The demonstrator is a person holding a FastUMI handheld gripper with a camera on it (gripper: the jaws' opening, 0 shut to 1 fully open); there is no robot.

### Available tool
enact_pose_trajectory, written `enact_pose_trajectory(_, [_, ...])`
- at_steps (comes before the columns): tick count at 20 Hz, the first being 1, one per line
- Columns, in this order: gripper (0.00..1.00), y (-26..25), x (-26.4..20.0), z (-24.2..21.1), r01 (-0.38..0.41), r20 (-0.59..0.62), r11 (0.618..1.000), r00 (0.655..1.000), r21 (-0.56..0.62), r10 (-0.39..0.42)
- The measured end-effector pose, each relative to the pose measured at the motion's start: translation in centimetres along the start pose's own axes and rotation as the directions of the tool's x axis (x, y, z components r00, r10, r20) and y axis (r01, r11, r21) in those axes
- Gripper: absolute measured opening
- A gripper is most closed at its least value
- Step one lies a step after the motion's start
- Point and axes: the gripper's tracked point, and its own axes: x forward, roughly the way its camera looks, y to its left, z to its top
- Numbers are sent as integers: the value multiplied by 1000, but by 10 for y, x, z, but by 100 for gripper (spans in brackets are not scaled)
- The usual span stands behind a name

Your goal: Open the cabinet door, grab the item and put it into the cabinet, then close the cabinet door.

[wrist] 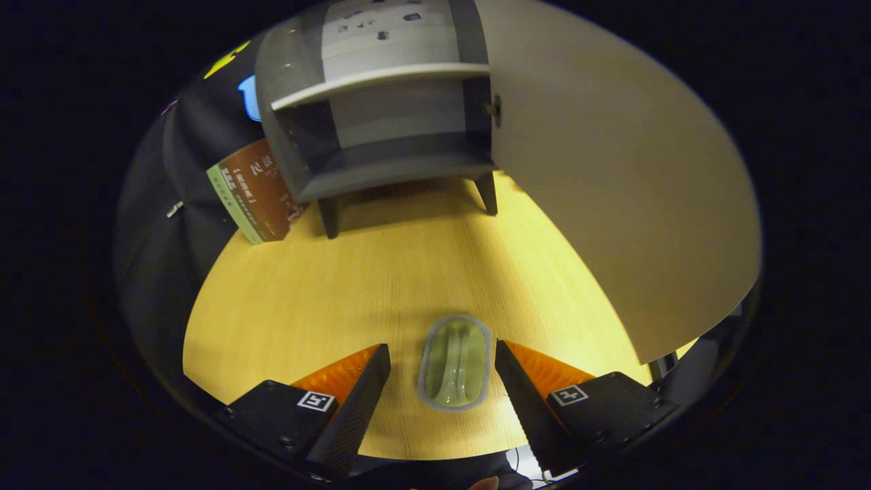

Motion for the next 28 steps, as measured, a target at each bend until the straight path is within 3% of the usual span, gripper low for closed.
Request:
enact_pose_trajectory(3, [90, -18, 17, -19, 43, -55, 999, 998, -10, -43])
enact_pose_trajectory(4, [77, -26, 17, -24, 50, -70, 999, 996, -1, -50])
enact_pose_trajectory(7, [53, -40, 20, -32, 49, -104, 999, 993, 17, -47])
enact_pose_trajectory(8, [53, -34, 21, -25, 41, -82, 999, 996, 9, -40])
enact_pose_trajectory(9, [37, -39, 29, -25, 85, -82, 996, 993, 5, -84])
enact_pose_trajectory(10, [22, -41, 23, -29, 81, -94, 997, 992, 0, -81])
enact_pose_trajectory(18, [22, -34, 10, -12, 47, -42, 999, 998, 5, -46])
enact_pose_trajectory(28, [22, -4, -86, 90, -32, 112, 999, 993, -44, 37])
